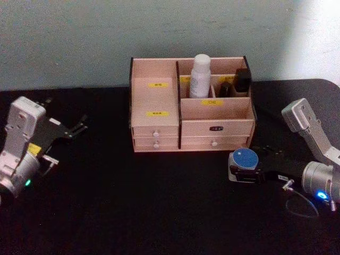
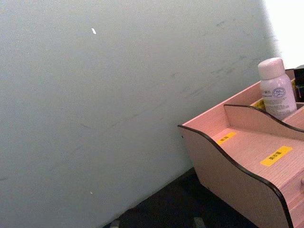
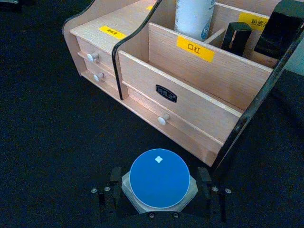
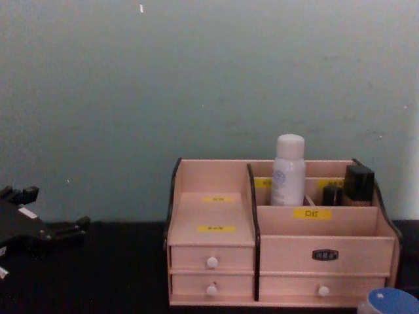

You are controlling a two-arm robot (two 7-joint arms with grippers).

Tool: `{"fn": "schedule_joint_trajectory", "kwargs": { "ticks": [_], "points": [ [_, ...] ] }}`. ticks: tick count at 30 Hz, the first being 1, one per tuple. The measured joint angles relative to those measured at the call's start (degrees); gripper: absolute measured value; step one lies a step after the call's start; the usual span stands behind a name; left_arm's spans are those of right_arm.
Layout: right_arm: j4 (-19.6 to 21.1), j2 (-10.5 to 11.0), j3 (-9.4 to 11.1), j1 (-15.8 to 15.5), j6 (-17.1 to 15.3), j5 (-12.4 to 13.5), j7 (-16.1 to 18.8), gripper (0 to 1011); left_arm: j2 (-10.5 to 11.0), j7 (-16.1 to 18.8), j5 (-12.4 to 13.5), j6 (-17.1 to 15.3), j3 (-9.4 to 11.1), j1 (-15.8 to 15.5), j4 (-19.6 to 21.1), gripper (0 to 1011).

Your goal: Pick up the facial cleanser and watermelon frost from the table and place them into the tiered storage box.

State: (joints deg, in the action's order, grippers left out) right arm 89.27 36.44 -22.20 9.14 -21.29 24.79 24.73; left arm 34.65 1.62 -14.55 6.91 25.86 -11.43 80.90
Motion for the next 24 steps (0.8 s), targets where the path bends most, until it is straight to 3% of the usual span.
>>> {"fn": "schedule_joint_trajectory", "kwargs": {
  "ticks": [15, 24],
  "points": [
    [0.0, 0.0, 0.0, 0.0, 0.1, 0.0, 0.0, 992, 0.0, 0.0, 0.0, 0.0, 0.0, 0.0, 0.0, 1001],
    [0.0, 0.0, 0.0, 0.0, 0.1, 0.0, 0.0, 787, 0.0, 0.0, 0.0, 0.0, 0.0, 0.0, 0.0, 1001]
  ]
}}
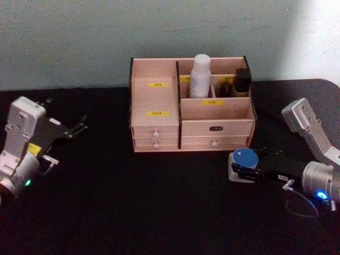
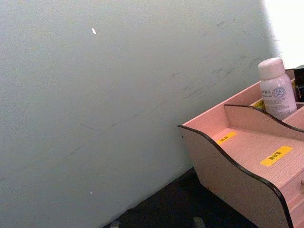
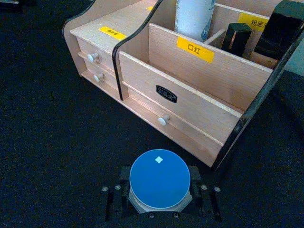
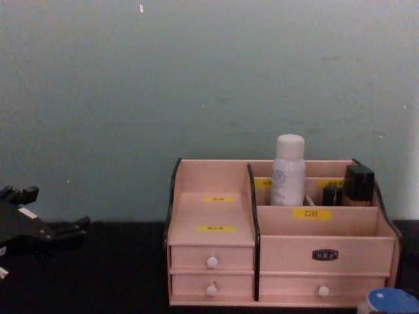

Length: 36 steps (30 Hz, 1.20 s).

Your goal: Pick up the facial cleanser and watermelon frost from the table and place them into the tiered storage box.

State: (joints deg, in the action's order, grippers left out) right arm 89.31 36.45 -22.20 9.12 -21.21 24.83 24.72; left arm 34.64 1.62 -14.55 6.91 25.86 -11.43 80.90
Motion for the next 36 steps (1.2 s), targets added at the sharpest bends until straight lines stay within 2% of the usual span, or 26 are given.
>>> {"fn": "schedule_joint_trajectory", "kwargs": {
  "ticks": [3, 18, 28, 36],
  "points": [
    [0.0, 0.0, 0.0, 0.0, 0.0, 0.0, 0.0, 717, 0.0, 0.0, 0.0, 0.0, 0.0, 0.0, 0.0, 1001],
    [0.0, 0.0, 0.0, 0.0, 0.0, 0.0, 0.0, 717, 0.0, 0.0, 0.0, 0.0, 0.0, 0.0, 0.0, 1001],
    [0.3, 1.2, -1.4, 2.3, 2.0, 1.1, 5.6, 717, 0.0, 0.0, 0.0, 0.0, 0.0, 0.0, 0.0, 1001],
    [0.0, 0.4, -3.9, 6.0, 3.5, 1.5, 8.1, 717, 0.0, 0.0, 0.0, 0.0, 0.0, 0.0, 0.0, 1001]
  ]
}}
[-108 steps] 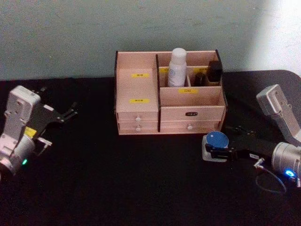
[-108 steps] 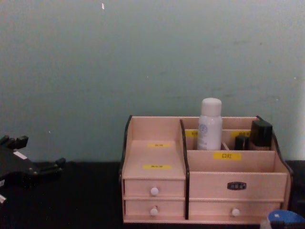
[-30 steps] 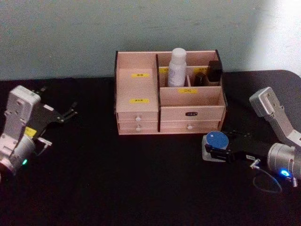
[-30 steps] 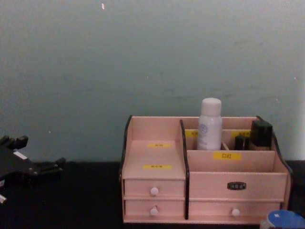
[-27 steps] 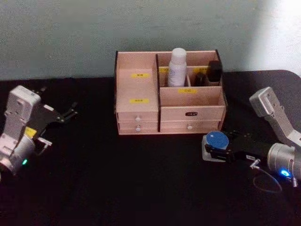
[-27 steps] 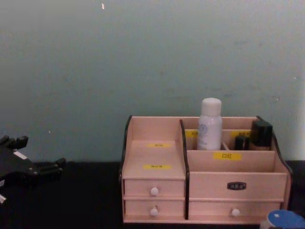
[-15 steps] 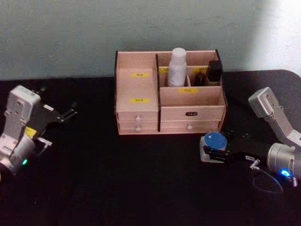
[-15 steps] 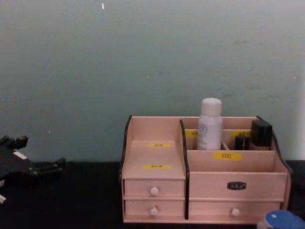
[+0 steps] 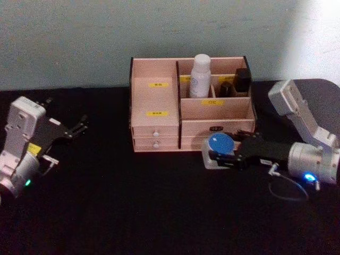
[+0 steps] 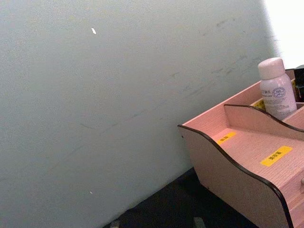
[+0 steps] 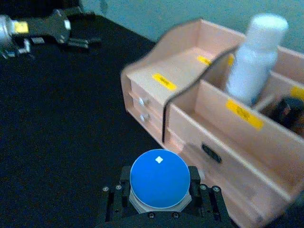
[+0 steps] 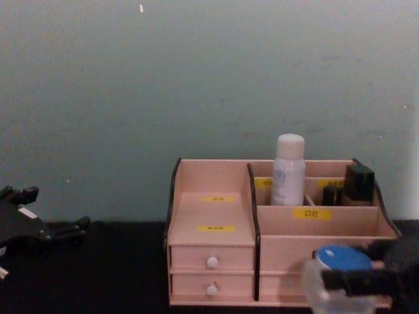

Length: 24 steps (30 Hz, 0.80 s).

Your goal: Pick up the facial cleanser and watermelon frost from the table and place them into the tiered storage box.

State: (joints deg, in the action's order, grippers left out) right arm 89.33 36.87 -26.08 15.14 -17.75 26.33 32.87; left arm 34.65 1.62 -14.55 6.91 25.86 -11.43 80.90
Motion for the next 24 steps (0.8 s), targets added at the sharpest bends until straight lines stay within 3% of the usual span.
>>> {"fn": "schedule_joint_trajectory", "kwargs": {
  "ticks": [12, 24],
  "points": [
    [-4.6, -5.6, -4.4, 9.7, 1.1, -0.9, 0.6, 717, 0.0, 0.0, 0.0, 0.0, 0.0, 0.0, 0.0, 1001],
    [-11.0, -10.8, -8.0, 16.8, 1.6, -2.9, 0.8, 717, 0.0, 0.0, 0.0, 0.0, 0.0, 0.0, 0.0, 1001]
  ]
}}
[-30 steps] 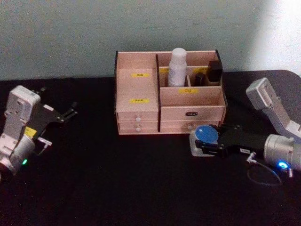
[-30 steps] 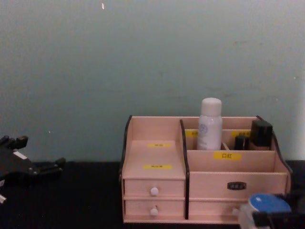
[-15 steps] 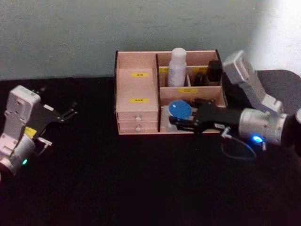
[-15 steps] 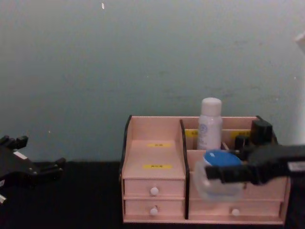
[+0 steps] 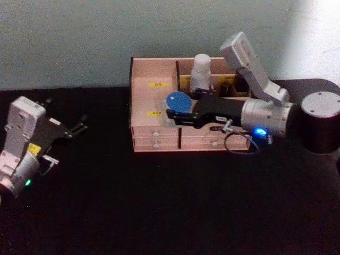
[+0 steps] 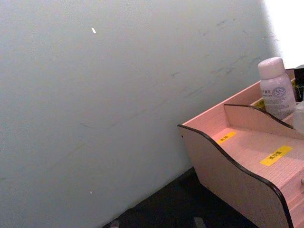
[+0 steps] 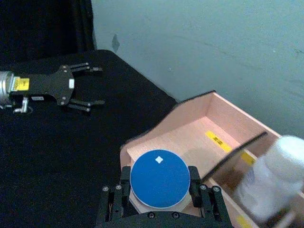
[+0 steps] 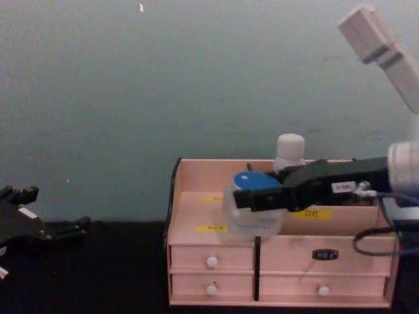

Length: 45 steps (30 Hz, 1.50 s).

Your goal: Pick up the facial cleanser and watermelon frost from the table and place them into the tiered storage box.

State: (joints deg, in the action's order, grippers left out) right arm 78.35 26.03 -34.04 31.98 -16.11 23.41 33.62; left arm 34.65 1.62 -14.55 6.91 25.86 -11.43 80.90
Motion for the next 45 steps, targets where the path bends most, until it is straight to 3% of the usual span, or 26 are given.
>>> {"fn": "schedule_joint_trajectory", "kwargs": {
  "ticks": [13, 24, 36, 45],
  "points": [
    [-8.9, -5.6, -2.2, 5.9, 1.8, -1.9, 0.3, 717, 0.0, 0.0, 0.0, 0.0, 0.0, 0.0, 0.0, 1001],
    [-15.0, -8.9, -2.5, 8.5, 1.9, -2.9, 0.0, 717, 0.0, 0.0, 0.0, 0.0, 0.0, 0.0, 0.0, 1001],
    [-19.9, -11.2, -1.9, 10.2, 2.3, -3.4, 0.3, 717, 0.0, 0.0, 0.0, 0.0, 0.0, 0.0, 0.0, 1001],
    [-20.2, -11.4, -1.7, 10.3, 2.3, -3.4, 0.4, 717, 0.0, 0.0, 0.0, 0.0, 0.0, 0.0, 0.0, 1001]
  ]
}}
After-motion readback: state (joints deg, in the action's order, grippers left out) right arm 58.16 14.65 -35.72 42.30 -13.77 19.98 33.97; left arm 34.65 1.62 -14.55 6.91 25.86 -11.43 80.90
